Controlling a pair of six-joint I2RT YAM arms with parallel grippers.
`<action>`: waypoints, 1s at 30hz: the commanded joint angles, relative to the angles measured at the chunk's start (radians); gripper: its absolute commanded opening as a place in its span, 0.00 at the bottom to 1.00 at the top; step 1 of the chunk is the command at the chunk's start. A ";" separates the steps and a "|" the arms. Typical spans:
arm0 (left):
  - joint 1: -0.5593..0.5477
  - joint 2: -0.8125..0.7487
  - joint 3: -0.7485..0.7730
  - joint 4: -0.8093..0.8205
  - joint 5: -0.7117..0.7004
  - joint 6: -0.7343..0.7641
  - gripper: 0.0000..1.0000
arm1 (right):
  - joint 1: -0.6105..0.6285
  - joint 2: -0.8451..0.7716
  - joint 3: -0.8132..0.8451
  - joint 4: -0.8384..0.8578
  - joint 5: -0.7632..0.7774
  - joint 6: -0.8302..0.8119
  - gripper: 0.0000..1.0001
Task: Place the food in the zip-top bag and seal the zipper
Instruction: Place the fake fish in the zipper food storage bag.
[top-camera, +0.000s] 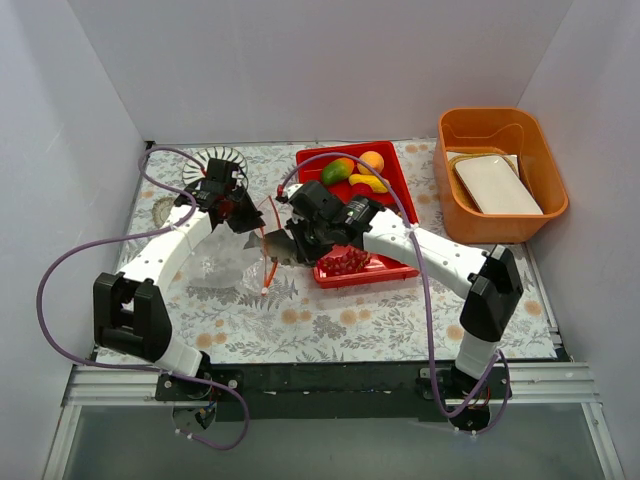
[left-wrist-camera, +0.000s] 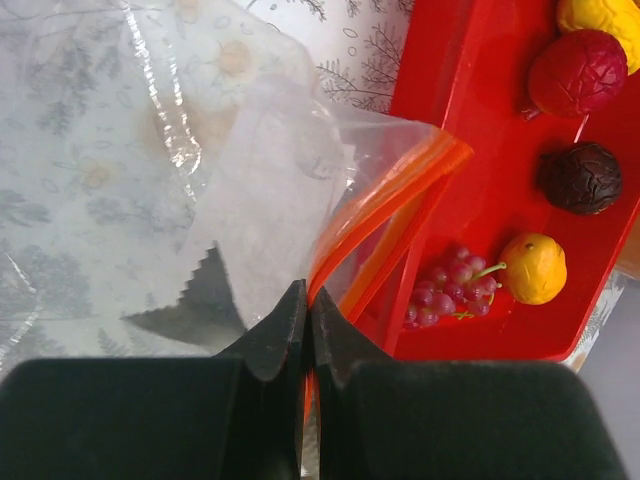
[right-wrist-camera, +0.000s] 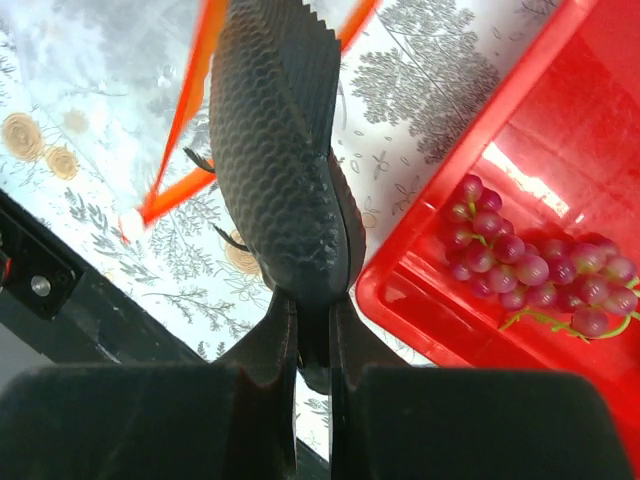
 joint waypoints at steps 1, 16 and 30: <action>-0.021 -0.005 0.028 -0.011 -0.005 -0.037 0.00 | 0.014 0.026 0.107 -0.019 -0.005 -0.035 0.01; -0.031 -0.067 0.000 -0.020 -0.006 -0.035 0.00 | -0.019 0.145 0.221 -0.103 0.033 0.001 0.01; -0.080 -0.100 -0.063 0.006 0.012 -0.088 0.00 | -0.056 0.139 0.259 -0.025 -0.126 0.073 0.01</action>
